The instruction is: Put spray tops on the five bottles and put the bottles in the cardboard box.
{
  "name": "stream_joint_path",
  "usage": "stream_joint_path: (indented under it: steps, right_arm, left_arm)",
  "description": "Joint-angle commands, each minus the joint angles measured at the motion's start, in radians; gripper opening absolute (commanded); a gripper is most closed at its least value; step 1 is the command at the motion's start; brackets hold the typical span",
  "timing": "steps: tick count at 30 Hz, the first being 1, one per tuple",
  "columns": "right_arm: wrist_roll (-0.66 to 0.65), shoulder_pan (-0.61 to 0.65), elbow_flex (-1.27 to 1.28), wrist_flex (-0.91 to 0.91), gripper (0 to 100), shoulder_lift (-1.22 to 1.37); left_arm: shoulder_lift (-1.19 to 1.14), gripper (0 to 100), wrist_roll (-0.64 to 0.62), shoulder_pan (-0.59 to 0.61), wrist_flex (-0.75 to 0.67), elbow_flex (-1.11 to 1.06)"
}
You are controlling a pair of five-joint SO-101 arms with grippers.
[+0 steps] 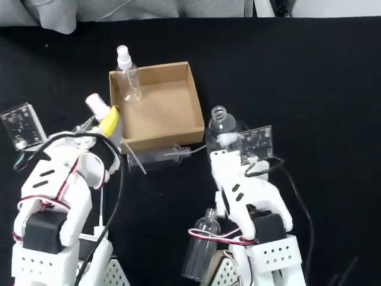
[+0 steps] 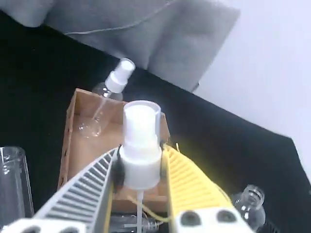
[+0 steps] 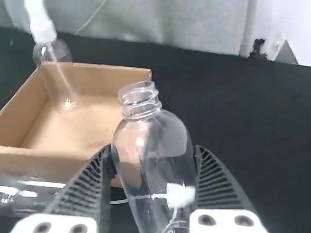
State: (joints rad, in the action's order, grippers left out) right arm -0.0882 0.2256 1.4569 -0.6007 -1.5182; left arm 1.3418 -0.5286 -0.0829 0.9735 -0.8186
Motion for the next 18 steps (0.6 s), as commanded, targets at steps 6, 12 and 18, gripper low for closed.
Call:
stream_joint_path:
  steps: [6,12,18]
  right_arm:
    - [-0.058,0.077,0.013,0.002,9.9,-0.024]
    - [-0.058,0.095,0.015,-0.003,9.9,-0.024]
    - [-0.060,0.097,0.027,0.000,9.9,-0.024]
  left_arm:
    - [0.014,3,-0.094,0.097,-0.094,-0.016]
    - [0.015,3,-0.147,0.159,-0.199,-0.084]
    - [0.015,3,-0.146,0.157,-0.209,-0.088]
